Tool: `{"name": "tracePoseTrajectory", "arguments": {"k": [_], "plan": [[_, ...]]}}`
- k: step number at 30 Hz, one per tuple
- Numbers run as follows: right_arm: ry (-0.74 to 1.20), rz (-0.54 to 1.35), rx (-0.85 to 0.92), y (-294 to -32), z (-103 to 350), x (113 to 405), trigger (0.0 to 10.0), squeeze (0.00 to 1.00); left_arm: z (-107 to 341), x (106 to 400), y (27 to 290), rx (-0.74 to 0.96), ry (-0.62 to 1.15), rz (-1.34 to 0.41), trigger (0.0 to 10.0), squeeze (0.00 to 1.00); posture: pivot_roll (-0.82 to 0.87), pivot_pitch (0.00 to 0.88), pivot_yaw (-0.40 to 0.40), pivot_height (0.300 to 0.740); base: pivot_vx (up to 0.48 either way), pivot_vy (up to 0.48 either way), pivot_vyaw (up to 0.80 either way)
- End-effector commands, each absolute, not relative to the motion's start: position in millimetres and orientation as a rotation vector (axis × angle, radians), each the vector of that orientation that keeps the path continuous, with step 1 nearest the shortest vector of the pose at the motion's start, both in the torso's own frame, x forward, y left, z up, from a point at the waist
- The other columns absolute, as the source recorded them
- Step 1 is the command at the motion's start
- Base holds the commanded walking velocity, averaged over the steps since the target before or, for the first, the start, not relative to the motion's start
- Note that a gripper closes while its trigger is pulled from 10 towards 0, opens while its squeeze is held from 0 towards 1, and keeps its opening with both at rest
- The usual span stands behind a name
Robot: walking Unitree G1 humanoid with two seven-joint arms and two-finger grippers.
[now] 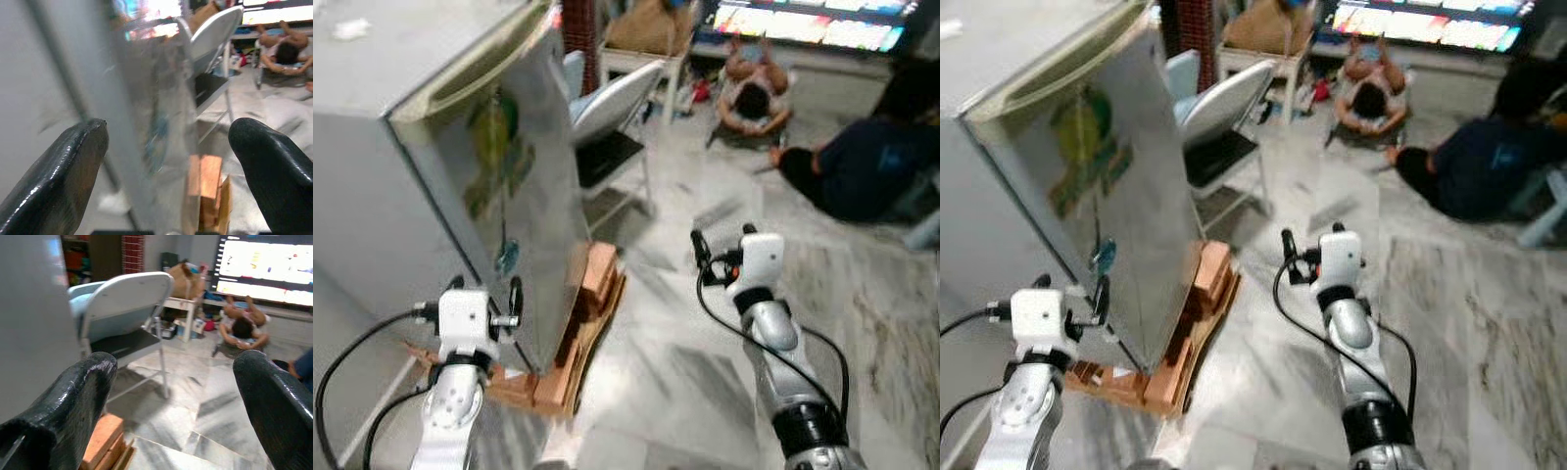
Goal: Restocking fridge
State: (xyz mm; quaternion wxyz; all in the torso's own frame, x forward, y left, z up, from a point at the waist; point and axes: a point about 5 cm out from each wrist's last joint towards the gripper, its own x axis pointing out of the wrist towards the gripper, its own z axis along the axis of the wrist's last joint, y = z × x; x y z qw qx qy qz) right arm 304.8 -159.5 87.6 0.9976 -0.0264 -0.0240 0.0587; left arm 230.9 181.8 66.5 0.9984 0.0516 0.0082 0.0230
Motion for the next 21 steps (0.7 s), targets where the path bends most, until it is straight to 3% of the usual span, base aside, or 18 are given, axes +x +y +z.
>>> {"name": "tracePoseTrajectory", "arguments": {"k": [1, 21], "plan": [[-0.047, 0.111, -0.062, -163.9, 87.4, 304.6, 10.0, 0.0, 65.6, 228.1, 176.9, 0.088, 0.019, 0.031, 10.0, 0.0, 0.0, 0.02, 0.017, 0.74, 0.0, 0.0, 0.0], [-0.035, 0.124, -0.072, -163.6, 84.8, 302.3, 10.0, 0.0, 64.7, 225.5, 177.7, 0.113, 0.027, 0.049, 10.0, 0.0, 0.0, 0.042, 0.01, 0.74, 0.0, 0.0, 0.0]]}}
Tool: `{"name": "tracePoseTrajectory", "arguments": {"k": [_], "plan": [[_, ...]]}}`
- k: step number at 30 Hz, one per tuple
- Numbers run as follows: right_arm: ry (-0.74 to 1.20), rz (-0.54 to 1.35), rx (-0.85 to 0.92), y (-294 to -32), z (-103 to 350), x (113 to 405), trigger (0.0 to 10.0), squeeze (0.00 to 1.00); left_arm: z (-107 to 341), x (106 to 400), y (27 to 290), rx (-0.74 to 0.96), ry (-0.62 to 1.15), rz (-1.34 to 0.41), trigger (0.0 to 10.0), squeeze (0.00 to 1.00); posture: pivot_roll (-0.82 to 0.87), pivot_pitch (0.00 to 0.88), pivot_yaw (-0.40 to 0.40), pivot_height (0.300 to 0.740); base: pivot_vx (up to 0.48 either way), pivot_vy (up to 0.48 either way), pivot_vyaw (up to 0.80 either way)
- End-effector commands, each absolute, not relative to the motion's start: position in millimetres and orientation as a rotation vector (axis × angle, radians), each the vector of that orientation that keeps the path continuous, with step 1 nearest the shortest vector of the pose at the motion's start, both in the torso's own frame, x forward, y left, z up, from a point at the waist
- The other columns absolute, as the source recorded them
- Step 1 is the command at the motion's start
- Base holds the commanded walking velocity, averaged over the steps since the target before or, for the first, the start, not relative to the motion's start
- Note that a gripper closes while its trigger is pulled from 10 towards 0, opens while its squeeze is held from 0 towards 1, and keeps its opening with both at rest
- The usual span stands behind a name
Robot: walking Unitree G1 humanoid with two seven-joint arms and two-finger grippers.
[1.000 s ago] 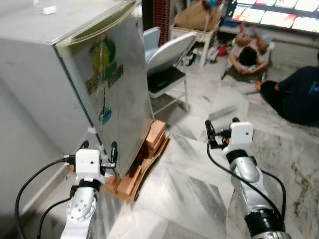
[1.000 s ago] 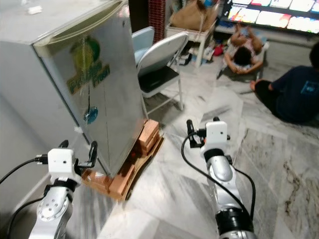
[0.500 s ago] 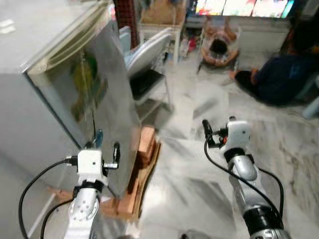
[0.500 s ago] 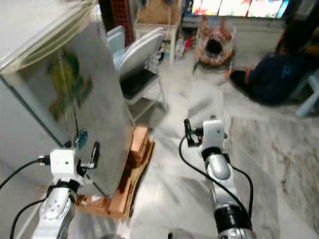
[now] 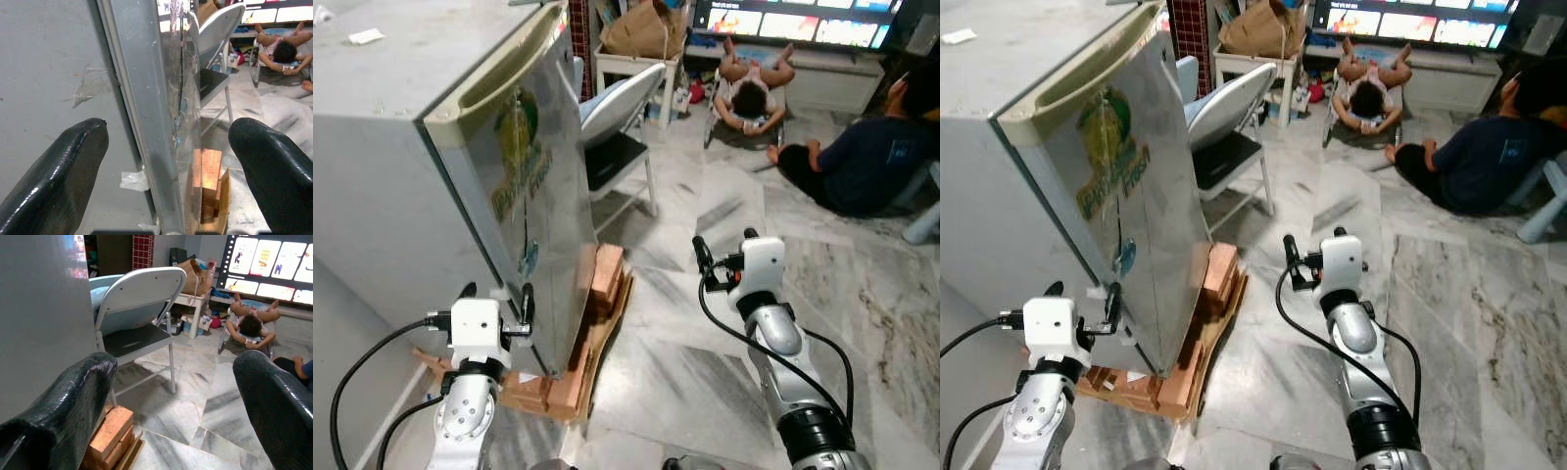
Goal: Restocking fridge
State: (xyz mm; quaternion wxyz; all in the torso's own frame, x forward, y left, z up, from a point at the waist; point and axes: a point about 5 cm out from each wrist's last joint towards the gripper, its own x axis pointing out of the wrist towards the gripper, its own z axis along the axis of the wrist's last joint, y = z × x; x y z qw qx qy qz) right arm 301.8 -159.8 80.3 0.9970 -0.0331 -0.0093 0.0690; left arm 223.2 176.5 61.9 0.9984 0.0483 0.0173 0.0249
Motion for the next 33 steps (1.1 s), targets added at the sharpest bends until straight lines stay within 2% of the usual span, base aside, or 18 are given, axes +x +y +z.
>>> {"name": "tracePoseTrajectory", "arguments": {"k": [1, 8, 11, 18, 24, 27, 33], "plan": [[-0.034, 0.127, -0.075, -163.4, 85.0, 301.9, 10.0, 0.0, 64.6, 228.5, 178.9, 0.117, 0.029, 0.05, 10.0, 0.0, 0.0, 0.047, 0.008, 0.74, 0.0, 0.0, 0.0], [-0.03, 0.165, -0.121, -163.0, 83.3, 295.1, 10.0, 0.0, 66.0, 250.1, 187.2, 0.166, 0.034, 0.117, 10.0, 0.0, -0.01, 0.065, -0.006, 0.74, 0.0, 0.0, 0.0], [-0.011, 0.226, -0.147, -159.6, 76.9, 283.1, 10.0, 0.0, 65.6, 266.7, 191.7, 0.163, 0.038, 0.132, 10.0, 0.0, -0.04, 0.066, -0.002, 0.74, 0.0, 0.0, 0.0], [0.07, 0.237, -0.17, -164.5, 64.5, 273.8, 10.0, 0.0, 71.5, 278.5, 193.8, 0.151, 0.018, 0.125, 10.0, 0.0, -0.04, 0.069, -0.002, 0.74, 0.0, 0.0, 0.0], [0.232, 0.29, -0.27, -173.1, 41.1, 260.5, 10.0, 0.0, 77.5, 289.1, 186.9, 0.142, -0.01, 0.081, 10.0, 0.0, -0.04, 0.076, -0.01, 0.74, 0.0, 0.0, 0.0], [0.303, 0.254, -0.24, -181.0, 31.7, 256.6, 10.0, 0.0, 84.9, 297.1, 177.8, 0.125, -0.037, 0.04, 10.0, 0.0, -0.04, 0.078, -0.012, 0.74, 0.0, 0.0, 0.0], [0.319, 0.257, -0.252, -180.3, 32.0, 259.5, 10.0, 0.0, 87.6, 303.9, 164.0, 0.117, -0.05, -0.022, 10.0, 0.0, -0.05, 0.075, -0.007, 0.74, 0.0, 0.0, 0.0]]}}
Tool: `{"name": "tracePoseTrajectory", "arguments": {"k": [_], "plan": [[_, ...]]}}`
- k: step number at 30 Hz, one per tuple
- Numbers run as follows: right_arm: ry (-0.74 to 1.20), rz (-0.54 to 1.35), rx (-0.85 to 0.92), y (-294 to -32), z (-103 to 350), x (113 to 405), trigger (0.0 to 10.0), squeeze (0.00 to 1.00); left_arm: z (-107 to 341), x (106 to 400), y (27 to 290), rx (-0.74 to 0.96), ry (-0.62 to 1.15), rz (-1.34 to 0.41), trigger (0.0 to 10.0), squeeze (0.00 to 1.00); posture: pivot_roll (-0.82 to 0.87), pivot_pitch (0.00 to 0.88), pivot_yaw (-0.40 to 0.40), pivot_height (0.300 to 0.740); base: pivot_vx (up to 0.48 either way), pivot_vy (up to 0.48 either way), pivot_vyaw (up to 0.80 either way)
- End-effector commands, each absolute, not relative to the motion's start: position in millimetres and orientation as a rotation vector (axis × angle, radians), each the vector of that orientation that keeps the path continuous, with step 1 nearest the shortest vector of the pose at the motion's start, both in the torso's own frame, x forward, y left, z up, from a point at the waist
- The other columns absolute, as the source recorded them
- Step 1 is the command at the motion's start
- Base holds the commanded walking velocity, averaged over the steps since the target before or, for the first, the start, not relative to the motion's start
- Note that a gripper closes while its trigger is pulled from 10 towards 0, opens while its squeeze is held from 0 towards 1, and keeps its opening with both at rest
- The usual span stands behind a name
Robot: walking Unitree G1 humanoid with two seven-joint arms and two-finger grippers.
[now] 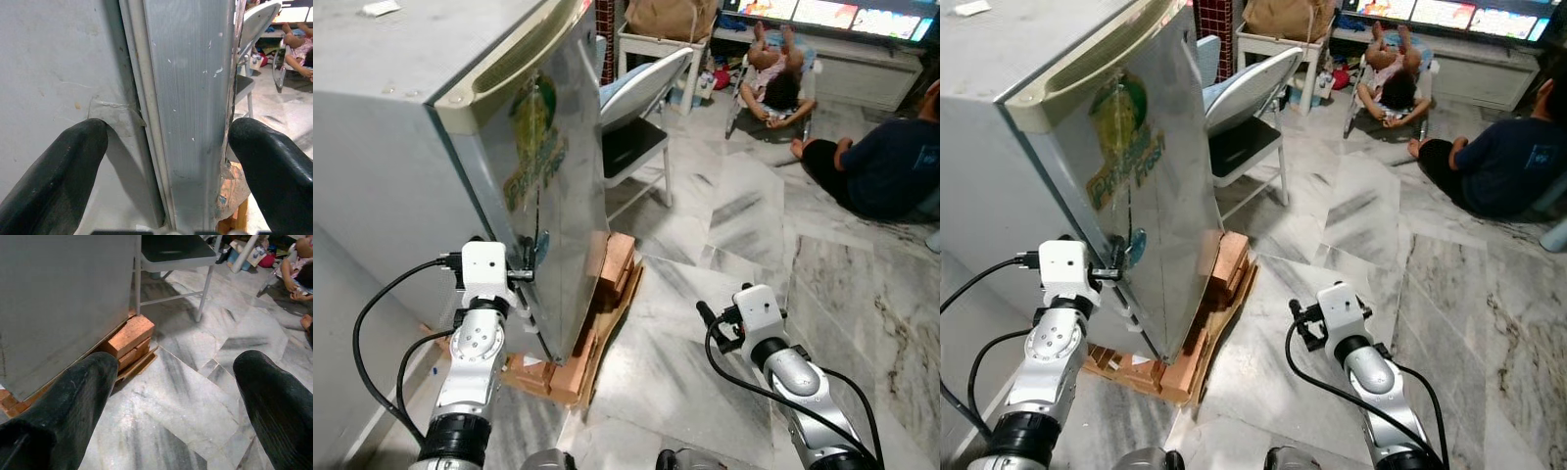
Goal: Restocking fridge
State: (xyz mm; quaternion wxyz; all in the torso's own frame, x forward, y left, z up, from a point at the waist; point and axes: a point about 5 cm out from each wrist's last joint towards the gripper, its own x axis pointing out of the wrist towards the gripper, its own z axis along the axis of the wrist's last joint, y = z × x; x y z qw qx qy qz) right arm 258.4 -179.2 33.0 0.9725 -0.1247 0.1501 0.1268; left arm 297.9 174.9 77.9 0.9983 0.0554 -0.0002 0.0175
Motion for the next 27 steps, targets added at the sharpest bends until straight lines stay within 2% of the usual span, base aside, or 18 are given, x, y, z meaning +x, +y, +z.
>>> {"name": "tracePoseTrajectory", "arguments": {"k": [1, 9, 18, 20, 27], "plan": [[0.338, 0.26, -0.26, -180.2, 30.2, 258.9, 10.0, 0.0, 88.9, 305.2, 159.7, 0.119, -0.054, -0.045, 10.0, 0.0, -0.05, 0.075, -0.007, 0.74, 0.0, 0.0, 0.0], [0.377, 0.264, -0.267, -180.3, 25.1, 256.7, 10.0, 0.0, 87.7, 301.5, 140.1, 0.115, -0.033, -0.19, 10.0, 0.0, -0.04, 0.076, -0.006, 0.74, 0.0, 0.0, 0.0], [0.401, 0.275, -0.258, -178.5, 23.9, 257.7, 10.0, 0.0, 88.2, 304.8, 145.3, 0.133, -0.028, -0.168, 10.0, 0.0, -0.04, 0.076, -0.006, 0.74, 0.0, 0.0, 0.0], [0.446, 0.254, -0.311, -184.6, 17.2, 254.9, 10.0, 0.0, 90.1, 307.1, 145.2, 0.13, -0.025, -0.186, 10.0, 0.0, -0.04, 0.074, -0.003, 0.74, 0.0, 0.0, 0.0], [0.53, 0.271, -0.338, -186.6, 7.1, 251.0, 10.0, 0.0, 95.9, 311.0, 127.3, 0.148, -0.033, -0.309, 10.0, 0.0, -0.04, 0.076, -0.001, 0.74, 0.0, 0.0, 0.0]]}}
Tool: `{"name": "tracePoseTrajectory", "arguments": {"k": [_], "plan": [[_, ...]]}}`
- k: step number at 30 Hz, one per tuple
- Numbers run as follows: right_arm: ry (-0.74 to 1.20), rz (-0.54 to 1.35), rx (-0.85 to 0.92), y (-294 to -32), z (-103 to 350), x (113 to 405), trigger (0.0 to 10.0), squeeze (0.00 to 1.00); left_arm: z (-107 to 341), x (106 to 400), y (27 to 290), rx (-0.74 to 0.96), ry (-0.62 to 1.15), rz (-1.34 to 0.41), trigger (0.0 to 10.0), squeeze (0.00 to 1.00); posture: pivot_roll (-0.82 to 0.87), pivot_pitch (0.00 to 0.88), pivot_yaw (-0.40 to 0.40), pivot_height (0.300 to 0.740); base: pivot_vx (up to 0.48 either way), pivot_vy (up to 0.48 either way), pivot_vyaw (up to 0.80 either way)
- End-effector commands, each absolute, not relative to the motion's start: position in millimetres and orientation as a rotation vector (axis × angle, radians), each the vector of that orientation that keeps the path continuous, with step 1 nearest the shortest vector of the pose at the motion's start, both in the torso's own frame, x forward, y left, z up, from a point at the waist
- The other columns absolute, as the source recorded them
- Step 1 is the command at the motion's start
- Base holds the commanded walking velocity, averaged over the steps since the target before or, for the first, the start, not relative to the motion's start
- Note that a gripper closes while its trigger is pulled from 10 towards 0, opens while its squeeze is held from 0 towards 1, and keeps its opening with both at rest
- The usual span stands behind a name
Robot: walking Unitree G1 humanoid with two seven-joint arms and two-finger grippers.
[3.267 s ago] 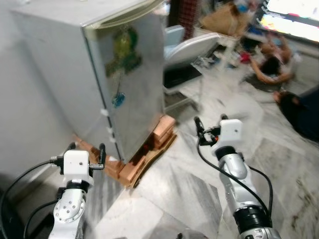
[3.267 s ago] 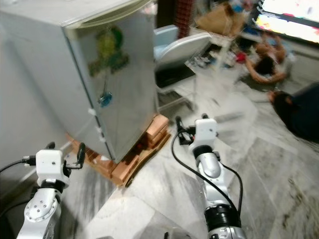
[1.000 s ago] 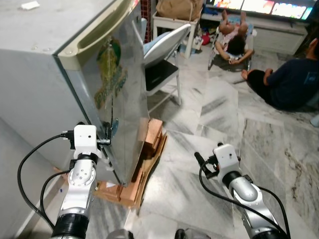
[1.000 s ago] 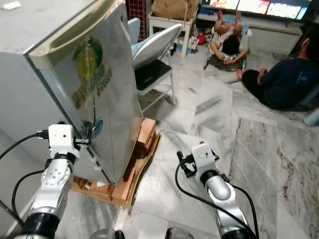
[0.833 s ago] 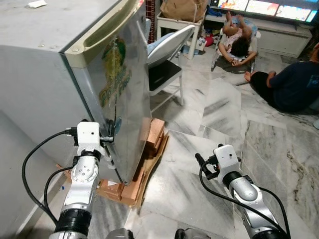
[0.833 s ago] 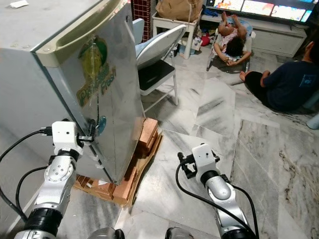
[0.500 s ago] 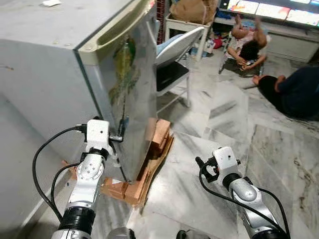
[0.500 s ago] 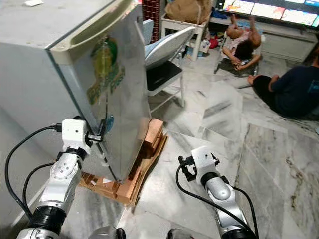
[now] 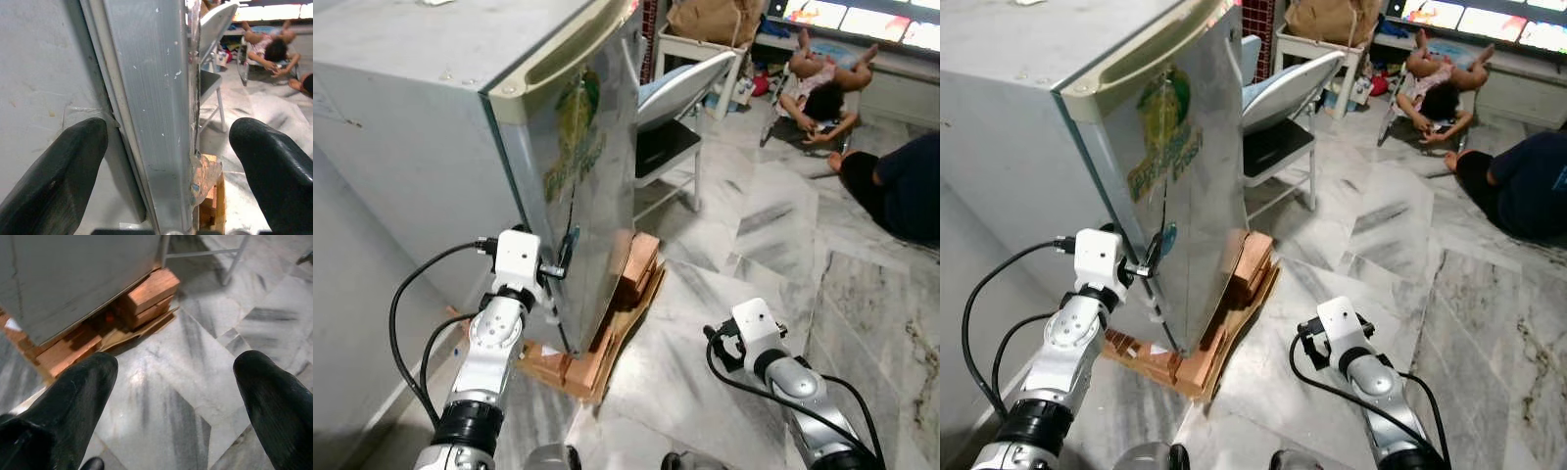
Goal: Restocking fridge
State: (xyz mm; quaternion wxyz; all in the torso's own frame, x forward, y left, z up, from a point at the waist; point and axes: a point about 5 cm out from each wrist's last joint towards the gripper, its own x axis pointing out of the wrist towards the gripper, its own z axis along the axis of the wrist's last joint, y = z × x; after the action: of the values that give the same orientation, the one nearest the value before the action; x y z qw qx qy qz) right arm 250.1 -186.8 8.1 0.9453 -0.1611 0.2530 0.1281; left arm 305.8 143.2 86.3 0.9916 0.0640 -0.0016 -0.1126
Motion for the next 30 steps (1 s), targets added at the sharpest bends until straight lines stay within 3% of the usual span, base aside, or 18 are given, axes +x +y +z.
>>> {"name": "tracePoseTrajectory", "arguments": {"k": [1, 21, 30], "plan": [[0.536, 0.275, -0.341, -186.4, 5.9, 250.2, 10.0, 0.0, 96.4, 312.1, 124.9, 0.141, -0.031, -0.316, 10.0, 0.0, -0.04, 0.076, -0.001, 0.74, 0.0, 0.0, 0.0], [0.577, 0.32, -0.337, -179.0, 0.3, 246.6, 10.0, 0.0, 97.0, 314.0, 99.9, 0.124, -0.013, -0.445, 10.0, 0.0, -0.04, 0.066, 0.013, 0.74, 0.0, 0.0, 0.0], [0.574, 0.332, -0.33, -175.8, 0.5, 248.1, 10.0, 0.0, 84.6, 323.0, 116.1, 0.22, 0.071, -0.317, 10.0, 0.0, -0.04, 0.06, 0.015, 0.74, 0.0, 0.0, 0.0]]}}
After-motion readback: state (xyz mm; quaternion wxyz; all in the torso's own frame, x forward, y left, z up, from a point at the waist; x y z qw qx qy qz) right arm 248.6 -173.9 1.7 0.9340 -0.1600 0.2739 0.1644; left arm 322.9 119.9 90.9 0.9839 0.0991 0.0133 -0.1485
